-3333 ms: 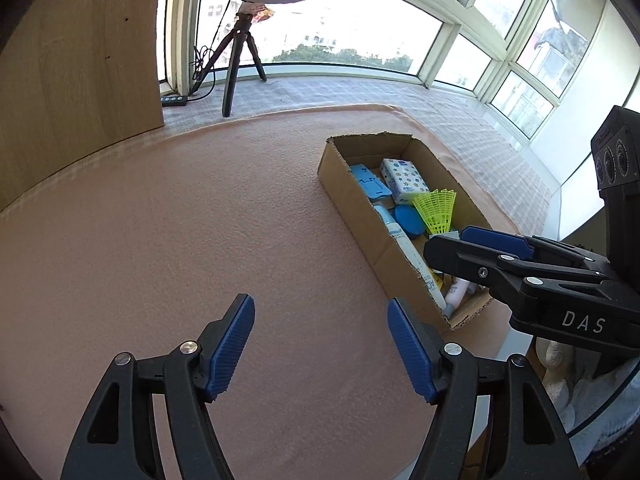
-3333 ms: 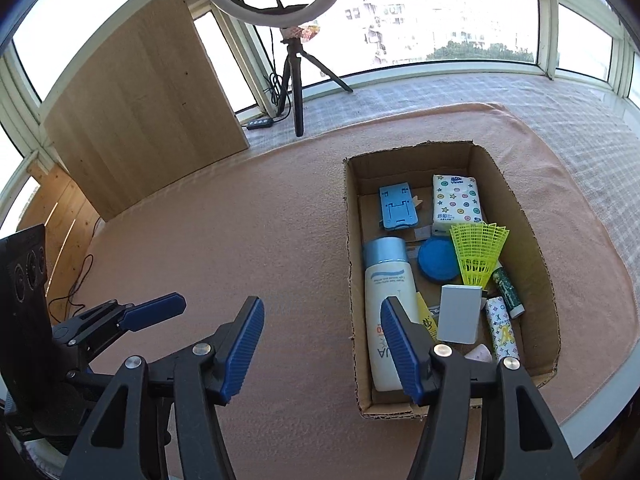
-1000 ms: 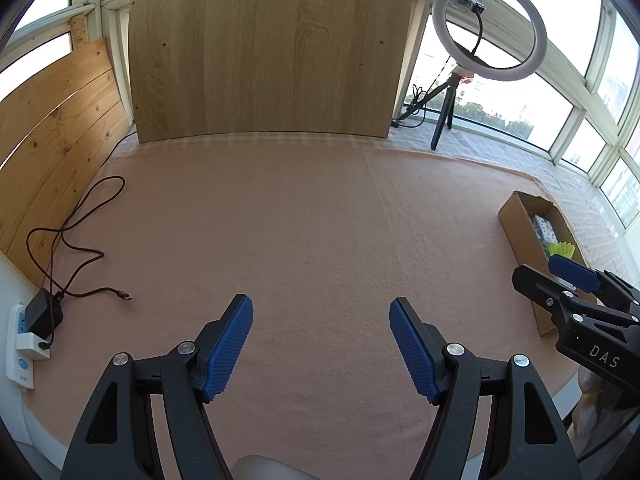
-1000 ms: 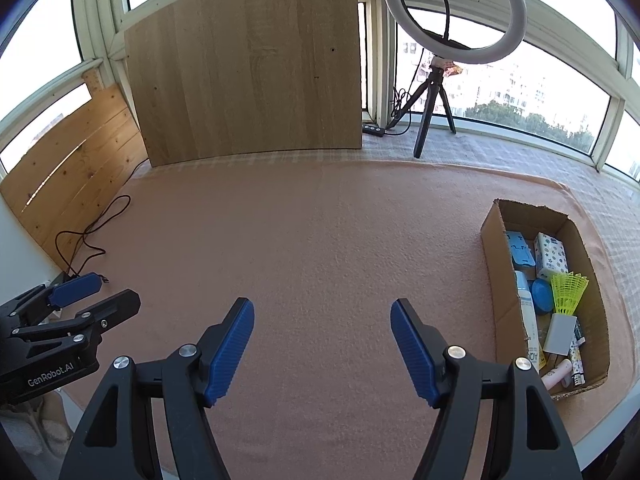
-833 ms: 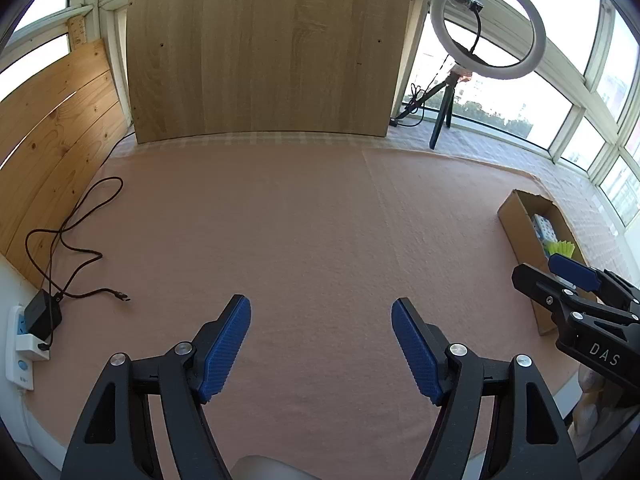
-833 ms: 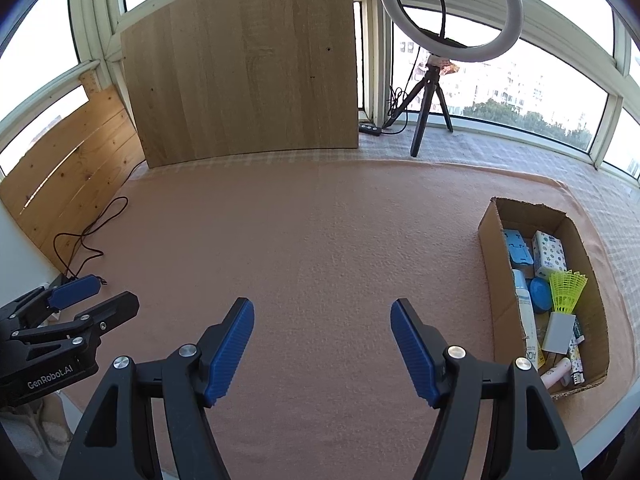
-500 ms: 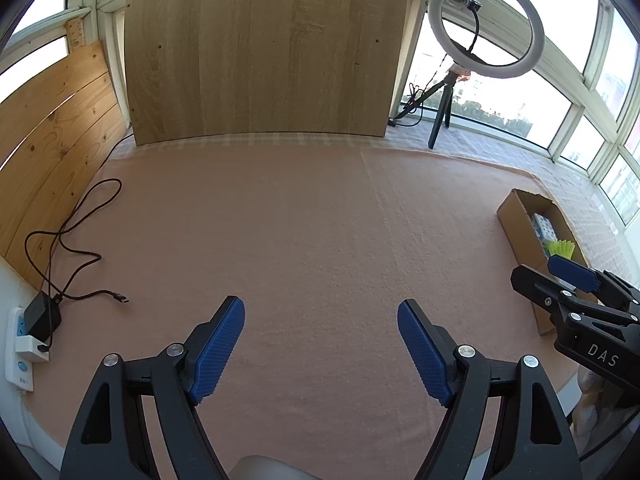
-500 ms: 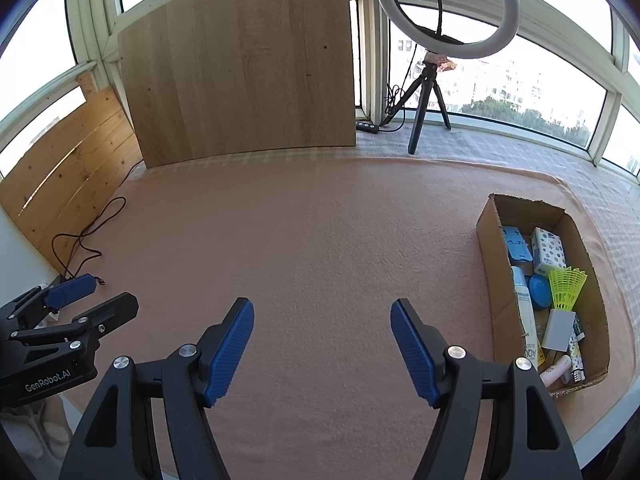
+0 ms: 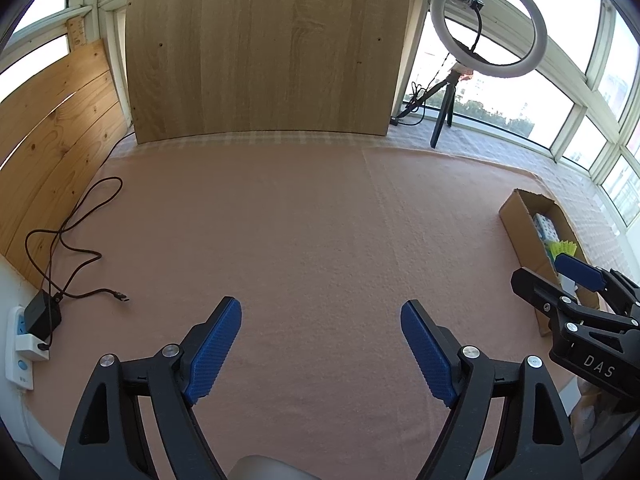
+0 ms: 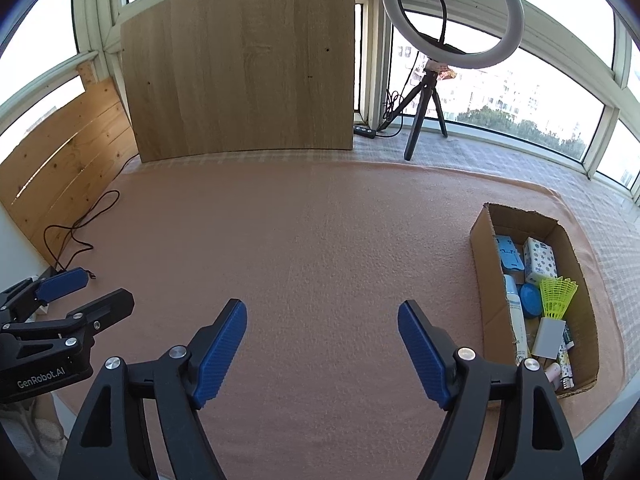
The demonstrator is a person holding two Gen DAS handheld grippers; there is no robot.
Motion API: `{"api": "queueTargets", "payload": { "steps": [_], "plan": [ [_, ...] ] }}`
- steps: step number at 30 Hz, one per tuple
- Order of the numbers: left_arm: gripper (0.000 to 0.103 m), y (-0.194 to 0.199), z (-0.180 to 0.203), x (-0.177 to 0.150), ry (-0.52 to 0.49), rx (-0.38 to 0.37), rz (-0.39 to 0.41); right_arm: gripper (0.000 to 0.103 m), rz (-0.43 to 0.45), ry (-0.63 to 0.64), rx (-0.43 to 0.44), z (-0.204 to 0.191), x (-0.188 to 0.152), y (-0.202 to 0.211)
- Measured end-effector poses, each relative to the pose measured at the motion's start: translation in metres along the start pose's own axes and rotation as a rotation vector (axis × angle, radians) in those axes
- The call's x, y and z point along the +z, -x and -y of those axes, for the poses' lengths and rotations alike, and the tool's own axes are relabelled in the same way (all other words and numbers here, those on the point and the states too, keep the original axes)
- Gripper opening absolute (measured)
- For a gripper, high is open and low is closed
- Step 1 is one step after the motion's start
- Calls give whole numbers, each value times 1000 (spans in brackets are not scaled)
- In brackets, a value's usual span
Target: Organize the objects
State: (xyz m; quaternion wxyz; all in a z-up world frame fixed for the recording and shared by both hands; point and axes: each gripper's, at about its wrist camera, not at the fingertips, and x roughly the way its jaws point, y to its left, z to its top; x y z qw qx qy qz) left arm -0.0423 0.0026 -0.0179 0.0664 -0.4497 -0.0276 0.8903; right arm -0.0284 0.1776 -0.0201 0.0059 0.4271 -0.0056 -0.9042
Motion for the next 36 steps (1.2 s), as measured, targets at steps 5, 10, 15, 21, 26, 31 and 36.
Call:
{"api": "queueTargets", "payload": {
  "steps": [5, 10, 15, 21, 26, 31, 36],
  "plan": [
    [85, -2, -1, 1, -1, 1, -4, 76, 0, -3, -6, 1, 1, -1],
    [85, -2, -1, 1, -2, -1, -6, 76, 1, -3, -9, 2, 1, -1],
    [86, -5, -2, 0, -5, 0, -9, 77, -1, -6, -11, 3, 1, -2],
    [86, -8, -3, 1, -10, 0, -15, 77, -5, -9, -9, 3, 0, -4],
    [86, -11, -4, 1, -4, -7, -24, 77, -9, -9, -9, 3, 0, -4],
    [86, -13, -3, -1, -11, -3, -17, 77, -18, -8, -9, 2, -2, -7],
    [86, -14, -2, -1, -17, 0, -21, 77, -21, -5, -9, 2, -3, -8]
  ]
}}
